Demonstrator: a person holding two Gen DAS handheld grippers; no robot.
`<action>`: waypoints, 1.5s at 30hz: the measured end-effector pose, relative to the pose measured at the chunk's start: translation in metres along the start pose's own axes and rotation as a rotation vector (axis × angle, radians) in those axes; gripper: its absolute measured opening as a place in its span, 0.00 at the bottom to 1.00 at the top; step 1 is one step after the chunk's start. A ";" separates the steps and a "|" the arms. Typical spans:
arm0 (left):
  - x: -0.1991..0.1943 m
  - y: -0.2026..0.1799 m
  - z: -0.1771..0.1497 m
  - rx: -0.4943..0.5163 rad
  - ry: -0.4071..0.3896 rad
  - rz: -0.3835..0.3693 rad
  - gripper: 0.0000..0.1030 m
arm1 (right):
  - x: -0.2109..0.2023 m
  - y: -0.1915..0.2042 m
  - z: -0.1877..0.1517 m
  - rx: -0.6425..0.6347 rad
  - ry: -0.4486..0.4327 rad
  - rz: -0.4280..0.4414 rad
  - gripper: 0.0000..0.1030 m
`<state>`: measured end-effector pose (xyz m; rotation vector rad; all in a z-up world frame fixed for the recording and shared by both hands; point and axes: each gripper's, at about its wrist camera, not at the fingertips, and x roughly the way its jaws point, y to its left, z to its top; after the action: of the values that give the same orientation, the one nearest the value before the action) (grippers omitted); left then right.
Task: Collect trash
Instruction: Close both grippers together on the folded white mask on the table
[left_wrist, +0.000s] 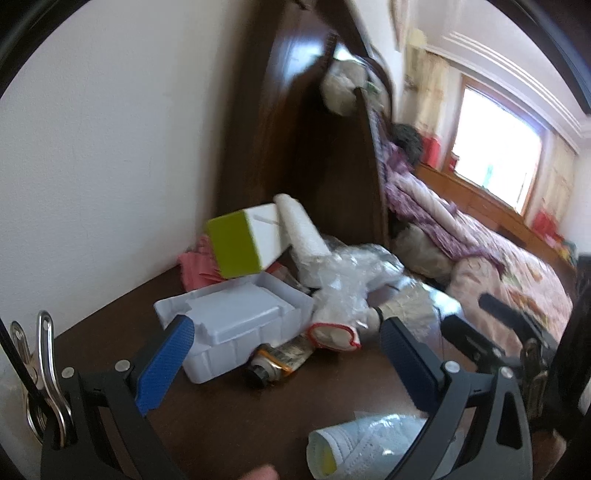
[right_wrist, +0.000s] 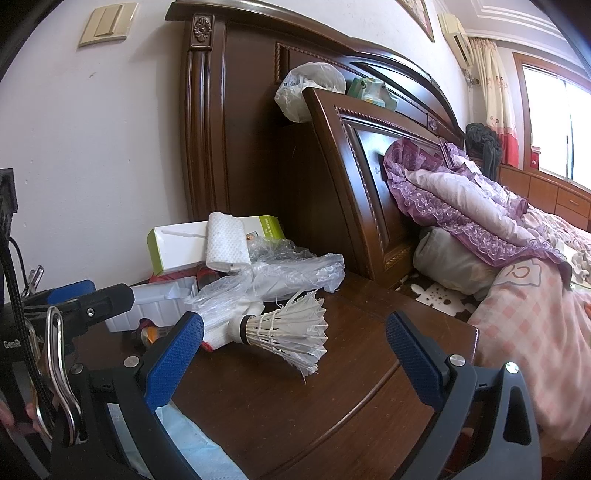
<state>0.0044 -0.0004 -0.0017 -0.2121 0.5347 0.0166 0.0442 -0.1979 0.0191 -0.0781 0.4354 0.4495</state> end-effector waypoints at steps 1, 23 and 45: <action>0.000 -0.003 -0.001 0.026 0.010 -0.025 1.00 | -0.001 0.000 0.000 0.001 0.000 0.003 0.98; -0.016 -0.014 -0.033 0.146 0.170 -0.188 1.00 | -0.043 -0.004 -0.041 0.170 0.114 0.197 0.86; -0.007 -0.014 -0.056 0.080 0.346 -0.389 0.13 | -0.032 -0.011 -0.078 0.345 0.270 0.358 0.13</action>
<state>-0.0288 -0.0252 -0.0425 -0.2398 0.8291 -0.4257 -0.0073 -0.2334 -0.0377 0.2805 0.7926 0.7124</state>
